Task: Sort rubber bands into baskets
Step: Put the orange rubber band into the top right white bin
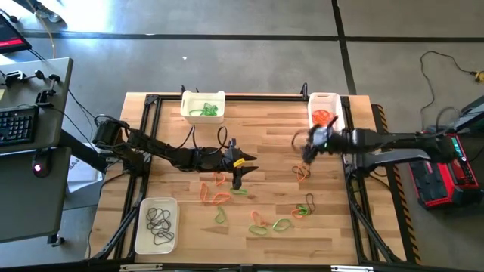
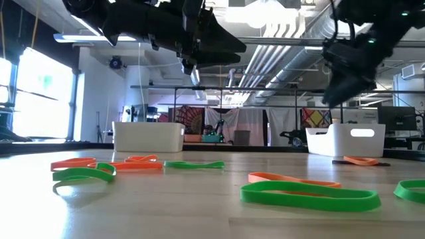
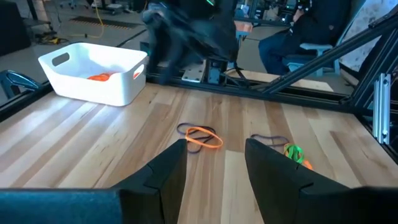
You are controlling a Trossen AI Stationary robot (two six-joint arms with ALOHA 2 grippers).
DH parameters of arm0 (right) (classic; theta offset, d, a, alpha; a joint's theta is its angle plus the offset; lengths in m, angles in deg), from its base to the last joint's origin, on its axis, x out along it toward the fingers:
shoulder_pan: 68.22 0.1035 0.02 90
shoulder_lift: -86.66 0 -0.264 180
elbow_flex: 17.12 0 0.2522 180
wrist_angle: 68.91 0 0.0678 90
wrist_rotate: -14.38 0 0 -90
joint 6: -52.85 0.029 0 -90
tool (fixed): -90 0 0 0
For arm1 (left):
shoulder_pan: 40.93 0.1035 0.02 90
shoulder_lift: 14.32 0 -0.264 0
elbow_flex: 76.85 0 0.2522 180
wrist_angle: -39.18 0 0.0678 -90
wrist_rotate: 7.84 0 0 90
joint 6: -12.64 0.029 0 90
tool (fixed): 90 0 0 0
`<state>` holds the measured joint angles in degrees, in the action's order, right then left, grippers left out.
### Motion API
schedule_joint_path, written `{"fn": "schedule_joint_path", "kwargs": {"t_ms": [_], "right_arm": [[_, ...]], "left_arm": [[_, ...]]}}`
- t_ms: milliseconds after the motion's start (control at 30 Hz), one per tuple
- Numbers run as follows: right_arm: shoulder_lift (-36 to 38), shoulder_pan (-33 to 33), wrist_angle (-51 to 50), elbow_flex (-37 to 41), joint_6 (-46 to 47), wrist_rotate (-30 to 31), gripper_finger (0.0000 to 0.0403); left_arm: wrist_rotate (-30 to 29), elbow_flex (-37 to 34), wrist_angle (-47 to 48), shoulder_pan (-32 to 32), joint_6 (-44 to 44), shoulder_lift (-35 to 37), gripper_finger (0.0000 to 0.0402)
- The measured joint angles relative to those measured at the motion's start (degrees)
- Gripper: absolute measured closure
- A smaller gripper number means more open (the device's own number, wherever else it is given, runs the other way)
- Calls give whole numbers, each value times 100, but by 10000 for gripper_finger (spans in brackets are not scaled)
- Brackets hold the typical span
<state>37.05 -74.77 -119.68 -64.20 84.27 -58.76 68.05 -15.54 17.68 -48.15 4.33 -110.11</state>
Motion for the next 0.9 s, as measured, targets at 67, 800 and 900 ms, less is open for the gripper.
{"fn": "schedule_joint_path", "kwargs": {"t_ms": [67, 800, 900], "right_arm": [[-122, 550, -27, 122, 128, 4, 202], [-2028, 757, 545, 436, -1345, -437, 251], [-2214, 719, 620, 437, -1396, -509, 256]], "left_arm": [[0, 0, 0, 0, 6, 0, 245], [0, 4, -13, 0, 47, 0, 245], [0, 4, -11, 0, 50, 0, 245]]}}
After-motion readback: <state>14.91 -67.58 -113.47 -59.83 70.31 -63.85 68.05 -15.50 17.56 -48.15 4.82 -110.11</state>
